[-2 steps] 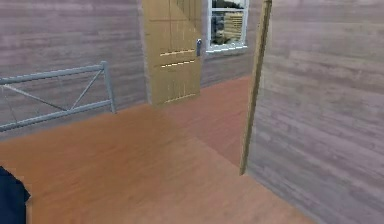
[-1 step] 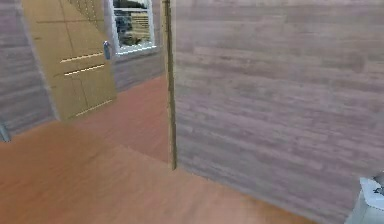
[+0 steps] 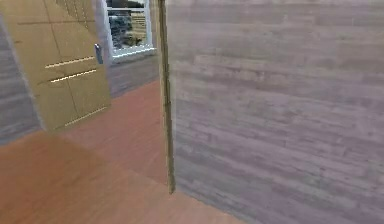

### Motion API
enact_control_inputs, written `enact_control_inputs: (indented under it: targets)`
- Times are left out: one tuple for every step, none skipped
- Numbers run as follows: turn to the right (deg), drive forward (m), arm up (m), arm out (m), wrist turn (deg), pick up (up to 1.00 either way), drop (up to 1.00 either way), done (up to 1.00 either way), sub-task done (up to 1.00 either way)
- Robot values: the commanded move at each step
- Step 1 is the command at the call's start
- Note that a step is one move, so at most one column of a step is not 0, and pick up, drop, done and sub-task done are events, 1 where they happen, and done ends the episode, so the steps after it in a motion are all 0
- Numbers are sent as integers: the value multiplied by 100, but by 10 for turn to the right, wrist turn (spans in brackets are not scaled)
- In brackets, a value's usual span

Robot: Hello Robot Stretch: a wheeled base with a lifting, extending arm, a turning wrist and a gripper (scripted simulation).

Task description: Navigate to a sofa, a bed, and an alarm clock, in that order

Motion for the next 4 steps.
enact_control_inputs:
  targets:
    - [-360, 0, 0, 0, 0, 0, 0, 0, 0]
    - [0, 100, 0, 0, 0, 0, 0, 0, 0]
    - [-90, 0, 0, 0, 0, 0, 0, 0, 0]
    - [0, 10, 0, 0, 0, 0, 0, 0, 0]
